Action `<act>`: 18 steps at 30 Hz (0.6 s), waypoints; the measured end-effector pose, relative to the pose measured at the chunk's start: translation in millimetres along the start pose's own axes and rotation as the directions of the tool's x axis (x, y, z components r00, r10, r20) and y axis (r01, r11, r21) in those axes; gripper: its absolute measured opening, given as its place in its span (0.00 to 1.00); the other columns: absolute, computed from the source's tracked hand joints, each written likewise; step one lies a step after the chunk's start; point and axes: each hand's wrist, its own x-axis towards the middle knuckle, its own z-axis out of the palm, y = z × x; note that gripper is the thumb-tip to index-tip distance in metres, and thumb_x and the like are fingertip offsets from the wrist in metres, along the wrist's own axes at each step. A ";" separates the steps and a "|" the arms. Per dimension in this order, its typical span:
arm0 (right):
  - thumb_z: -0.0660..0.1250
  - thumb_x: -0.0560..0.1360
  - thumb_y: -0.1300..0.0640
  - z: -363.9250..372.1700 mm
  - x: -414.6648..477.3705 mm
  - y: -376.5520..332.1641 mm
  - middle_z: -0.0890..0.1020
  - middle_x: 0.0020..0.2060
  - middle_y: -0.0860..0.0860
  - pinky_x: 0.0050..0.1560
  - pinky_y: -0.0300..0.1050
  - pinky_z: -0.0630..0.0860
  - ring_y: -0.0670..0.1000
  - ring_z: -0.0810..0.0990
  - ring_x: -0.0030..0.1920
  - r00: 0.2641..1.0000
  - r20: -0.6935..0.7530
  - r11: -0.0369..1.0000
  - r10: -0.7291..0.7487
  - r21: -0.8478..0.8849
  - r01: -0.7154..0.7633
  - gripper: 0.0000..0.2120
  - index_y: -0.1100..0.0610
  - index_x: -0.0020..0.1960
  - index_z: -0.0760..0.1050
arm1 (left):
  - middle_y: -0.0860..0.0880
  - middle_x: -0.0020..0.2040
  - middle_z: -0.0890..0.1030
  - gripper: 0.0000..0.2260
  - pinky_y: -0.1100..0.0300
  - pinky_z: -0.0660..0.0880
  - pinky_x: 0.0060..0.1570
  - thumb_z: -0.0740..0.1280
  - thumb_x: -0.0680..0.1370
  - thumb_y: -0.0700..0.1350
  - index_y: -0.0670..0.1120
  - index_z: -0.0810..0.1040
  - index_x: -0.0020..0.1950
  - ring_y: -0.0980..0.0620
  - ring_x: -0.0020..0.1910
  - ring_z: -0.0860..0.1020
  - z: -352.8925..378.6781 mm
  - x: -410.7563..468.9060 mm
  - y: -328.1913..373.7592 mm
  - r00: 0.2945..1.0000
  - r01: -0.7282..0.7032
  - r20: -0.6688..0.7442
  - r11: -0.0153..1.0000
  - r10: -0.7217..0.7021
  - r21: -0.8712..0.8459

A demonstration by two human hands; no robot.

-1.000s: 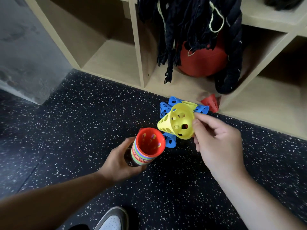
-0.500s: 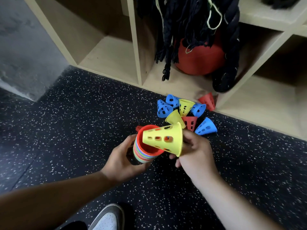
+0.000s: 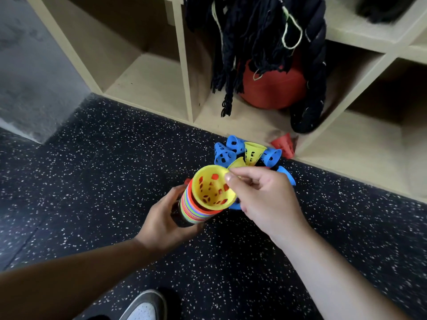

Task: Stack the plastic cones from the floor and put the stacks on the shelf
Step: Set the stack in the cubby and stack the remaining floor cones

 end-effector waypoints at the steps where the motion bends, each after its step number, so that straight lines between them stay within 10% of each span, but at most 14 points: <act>1: 0.73 0.74 0.51 -0.5 1.2 2.1 0.77 0.27 0.40 0.34 0.34 0.70 0.40 0.71 0.27 0.999 0.006 0.999 -0.033 -0.030 0.033 0.05 0.48 0.49 0.84 | 0.59 0.58 0.82 0.35 0.57 0.78 0.59 0.82 0.64 0.48 0.50 0.73 0.69 0.57 0.58 0.81 -0.6 0.0 0.5 1.000 -0.005 -0.001 1.000 0.005 0.003; 7: 0.74 0.73 0.54 -22.7 19.2 73.8 0.79 0.38 0.43 0.35 0.44 0.77 0.45 0.74 0.30 0.955 -0.064 0.855 -0.290 -0.466 0.228 0.12 0.49 0.56 0.82 | 0.59 0.56 0.82 0.33 0.65 0.78 0.55 0.79 0.63 0.53 0.57 0.72 0.65 0.57 0.55 0.82 -4.2 -4.7 3.1 1.000 0.017 -0.012 0.998 -0.018 -0.057; 12: 0.69 0.73 0.44 -21.1 41.9 125.0 0.74 0.54 0.43 0.44 0.49 0.80 0.45 0.79 0.46 0.993 0.104 0.661 -0.061 -0.741 0.118 0.22 0.47 0.66 0.75 | 0.61 0.55 0.83 0.34 0.68 0.77 0.53 0.79 0.61 0.55 0.56 0.72 0.65 0.59 0.52 0.83 -6.0 -7.4 3.0 0.999 0.040 -0.023 0.996 -0.042 -0.080; 18: 0.61 0.76 0.54 -9.7 57.6 134.7 0.76 0.43 0.45 0.41 0.50 0.77 0.52 0.76 0.43 0.999 0.032 0.628 0.023 -0.778 0.011 0.06 0.49 0.46 0.78 | 0.57 0.55 0.84 0.33 0.63 0.79 0.55 0.79 0.61 0.53 0.54 0.73 0.65 0.56 0.53 0.84 -3.5 -6.5 -1.8 0.999 0.049 -0.006 0.995 -0.049 -0.085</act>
